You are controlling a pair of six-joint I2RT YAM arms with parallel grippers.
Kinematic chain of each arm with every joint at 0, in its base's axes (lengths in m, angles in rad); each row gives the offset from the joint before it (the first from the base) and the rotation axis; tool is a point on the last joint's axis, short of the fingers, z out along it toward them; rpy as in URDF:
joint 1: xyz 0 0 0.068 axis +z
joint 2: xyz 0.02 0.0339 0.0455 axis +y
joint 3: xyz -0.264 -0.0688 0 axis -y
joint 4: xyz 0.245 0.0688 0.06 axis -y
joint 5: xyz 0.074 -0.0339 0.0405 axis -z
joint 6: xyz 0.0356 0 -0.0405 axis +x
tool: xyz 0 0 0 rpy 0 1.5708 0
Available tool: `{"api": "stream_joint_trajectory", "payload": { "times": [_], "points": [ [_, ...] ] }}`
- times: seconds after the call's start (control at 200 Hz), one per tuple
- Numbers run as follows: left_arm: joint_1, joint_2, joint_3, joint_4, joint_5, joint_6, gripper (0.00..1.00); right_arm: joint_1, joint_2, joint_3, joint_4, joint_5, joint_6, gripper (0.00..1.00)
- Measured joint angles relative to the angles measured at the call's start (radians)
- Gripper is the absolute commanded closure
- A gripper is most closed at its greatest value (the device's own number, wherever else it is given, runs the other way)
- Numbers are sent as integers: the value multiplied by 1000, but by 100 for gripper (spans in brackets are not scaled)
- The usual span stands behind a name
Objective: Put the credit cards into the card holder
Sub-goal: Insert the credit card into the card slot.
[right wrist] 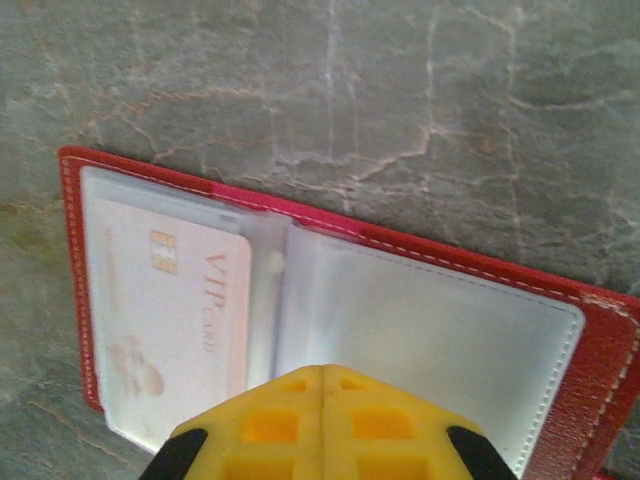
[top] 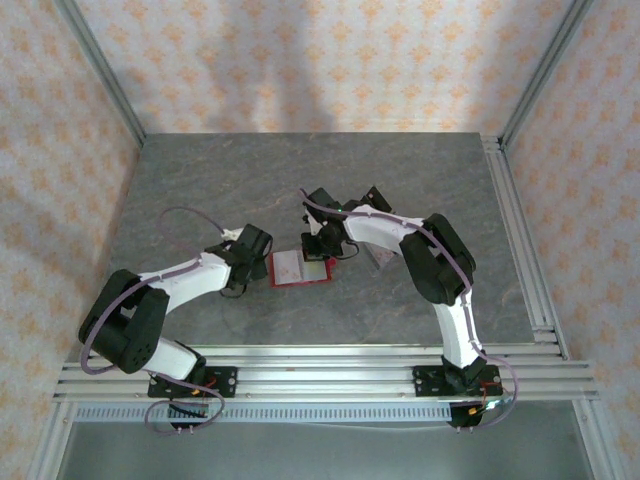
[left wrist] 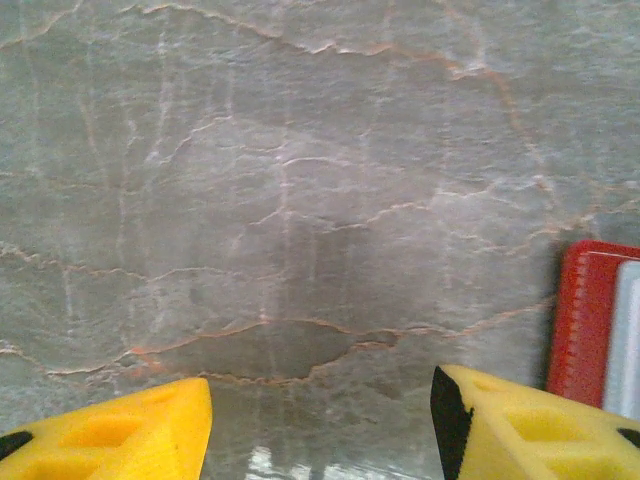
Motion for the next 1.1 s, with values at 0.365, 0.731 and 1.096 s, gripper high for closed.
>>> {"api": "stream_joint_trajectory", "payload": {
  "times": [0.365,0.731,1.096],
  "points": [
    [-21,61,20,8,0,3,39,40,19,60,-4,-8,1,100],
    [-25,71,19,24,0,3,40,50,56,65,-8,-11,1,100],
    [-27,72,19,24,0,3,40,43,-24,29,-14,-6,0,100]
  ]
}}
